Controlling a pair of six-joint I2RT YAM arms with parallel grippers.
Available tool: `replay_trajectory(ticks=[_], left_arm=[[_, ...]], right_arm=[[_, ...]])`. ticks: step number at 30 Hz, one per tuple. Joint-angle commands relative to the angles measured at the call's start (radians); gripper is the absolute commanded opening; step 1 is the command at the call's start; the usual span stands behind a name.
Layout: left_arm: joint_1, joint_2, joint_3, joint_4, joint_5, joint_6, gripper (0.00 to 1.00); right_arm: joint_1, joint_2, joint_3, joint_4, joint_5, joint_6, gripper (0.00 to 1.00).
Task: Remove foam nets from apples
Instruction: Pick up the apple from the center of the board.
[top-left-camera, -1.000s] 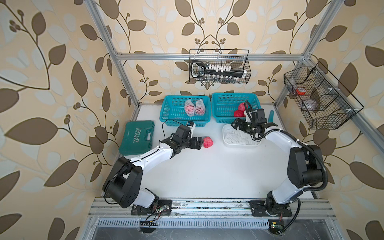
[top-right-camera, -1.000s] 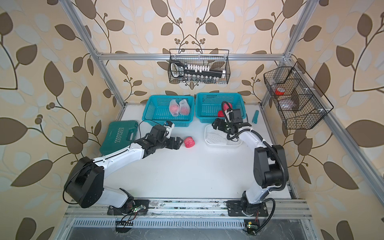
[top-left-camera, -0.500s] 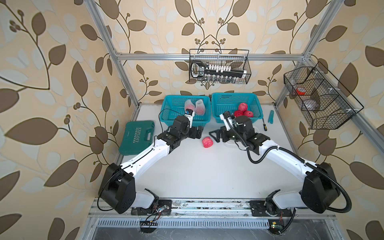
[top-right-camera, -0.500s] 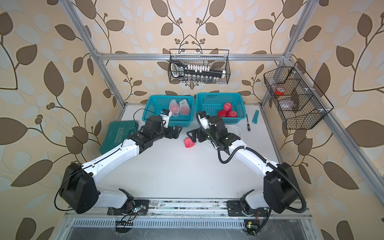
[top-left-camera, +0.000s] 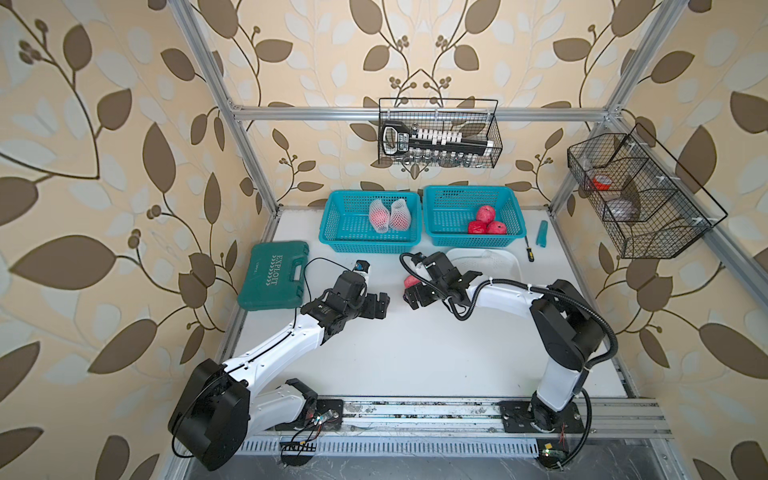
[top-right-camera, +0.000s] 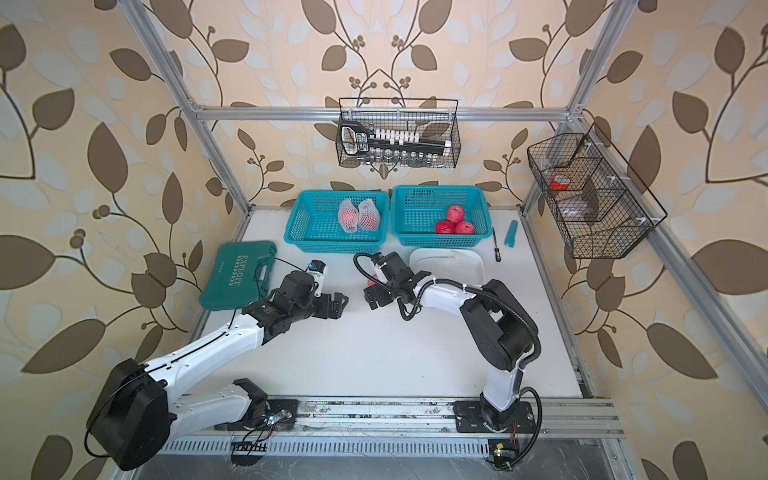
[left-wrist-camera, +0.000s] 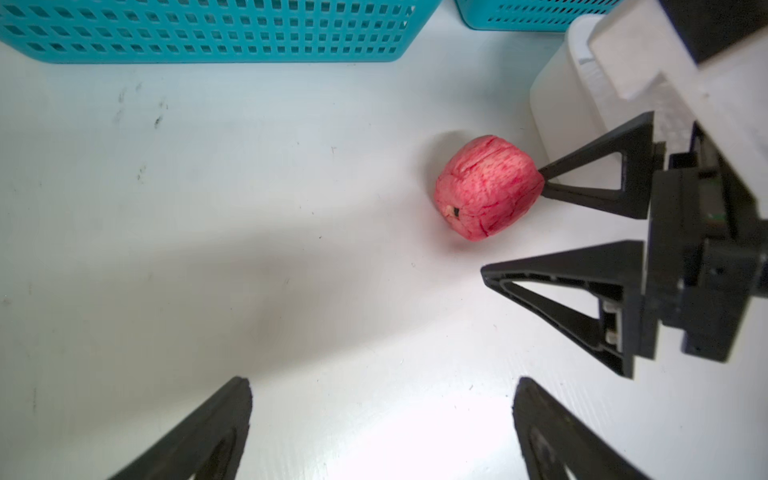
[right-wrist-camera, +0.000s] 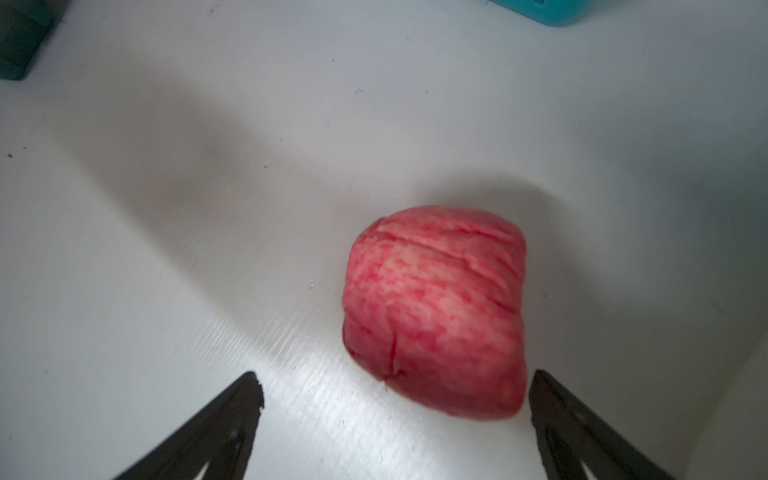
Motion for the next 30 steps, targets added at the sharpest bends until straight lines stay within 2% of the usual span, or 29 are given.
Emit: replay_trajectory(ticks=[1, 7, 11, 15, 18, 21, 25, 30], left_arm=[[-0.007, 0.008, 0.003, 0.06, -0.002, -0.015, 0.99], [-0.007, 0.035, 0.008, 0.095, -0.009, -0.005, 0.99], [-0.007, 0.041, 0.001, 0.112, -0.025, 0.006, 0.99], [-0.007, 0.038, -0.008, 0.136, -0.026, 0.01, 0.99], [-0.007, 0.036, -0.012, 0.172, -0.011, 0.028, 0.99], [-0.008, 0.033, 0.016, 0.229, 0.051, 0.055, 0.99], [-0.031, 0.035, 0.07, 0.348, 0.12, 0.102, 0.99], [-0.045, 0.108, 0.202, 0.358, 0.189, 0.151, 0.99]], right_arm=[[0.008, 0.037, 0.049, -0.011, 0.05, 0.004, 0.99], [0.009, 0.088, 0.082, 0.007, 0.058, -0.011, 0.91], [0.009, 0.11, 0.097, 0.013, 0.034, -0.015, 0.74], [0.006, 0.124, 0.115, 0.005, 0.016, -0.02, 0.51], [-0.006, 0.098, 0.112, 0.026, -0.024, -0.02, 0.4], [-0.04, 0.043, 0.108, 0.06, -0.094, 0.0, 0.35], [-0.137, -0.031, 0.118, 0.108, -0.198, 0.06, 0.34], [-0.266, -0.093, 0.181, 0.096, -0.261, 0.09, 0.34]])
